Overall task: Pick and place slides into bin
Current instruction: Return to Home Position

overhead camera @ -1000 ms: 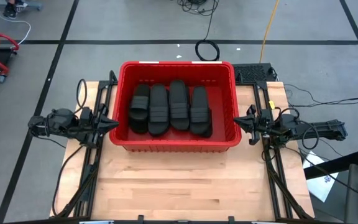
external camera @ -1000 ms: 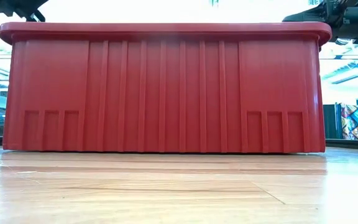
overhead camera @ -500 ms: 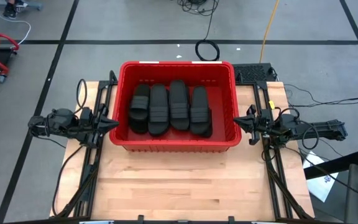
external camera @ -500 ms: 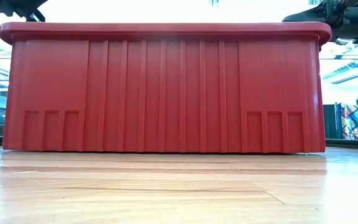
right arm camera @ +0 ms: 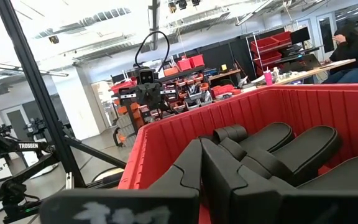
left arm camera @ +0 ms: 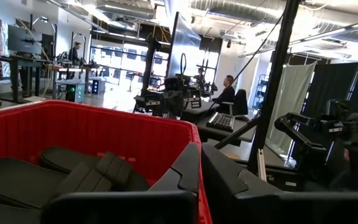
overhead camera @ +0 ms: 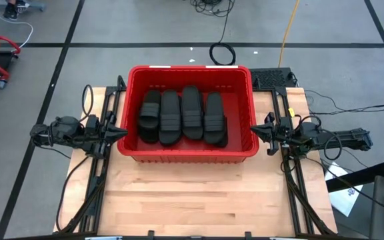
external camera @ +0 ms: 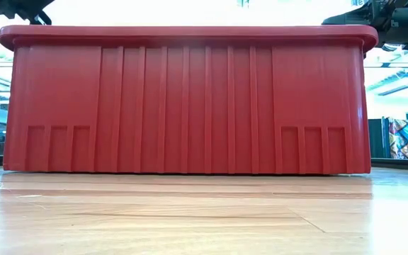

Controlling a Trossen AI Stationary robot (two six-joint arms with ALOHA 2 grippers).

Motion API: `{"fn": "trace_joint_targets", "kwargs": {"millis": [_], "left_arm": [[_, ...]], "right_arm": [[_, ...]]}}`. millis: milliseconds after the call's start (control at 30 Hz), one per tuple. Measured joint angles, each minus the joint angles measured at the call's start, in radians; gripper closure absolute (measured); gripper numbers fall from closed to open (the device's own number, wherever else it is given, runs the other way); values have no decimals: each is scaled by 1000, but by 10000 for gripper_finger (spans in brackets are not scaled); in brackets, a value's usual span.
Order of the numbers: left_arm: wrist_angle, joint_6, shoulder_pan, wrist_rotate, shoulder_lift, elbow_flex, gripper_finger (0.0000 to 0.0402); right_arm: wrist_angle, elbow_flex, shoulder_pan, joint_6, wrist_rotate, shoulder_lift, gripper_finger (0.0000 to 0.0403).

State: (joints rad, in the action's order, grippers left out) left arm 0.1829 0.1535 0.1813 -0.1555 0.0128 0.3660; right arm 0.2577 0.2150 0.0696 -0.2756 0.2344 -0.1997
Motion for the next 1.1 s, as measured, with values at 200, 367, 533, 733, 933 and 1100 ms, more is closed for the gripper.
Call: {"fn": "trace_joint_targets", "kwargs": {"millis": [200, 367, 533, 733, 933, 1100], "left_arm": [[0, 0, 0, 0, 0, 0, 399], [0, 0, 0, 0, 0, 0, 382], [0, 0, 0, 0, 0, 0, 372], [0, 0, 0, 0, 0, 0, 370], [0, 0, 0, 0, 0, 0, 370], [0, 0, 0, 0, 0, 0, 371]], "right_arm": [[0, 0, 0, 0, 0, 0, 403], [0, 0, 0, 0, 0, 0, 403], [0, 0, 0, 0, 0, 0, 403], [0, 0, 0, 0, 0, 0, 403], [0, 0, 0, 0, 0, 0, 403], [0, 0, 0, 0, 0, 0, 403]]}}
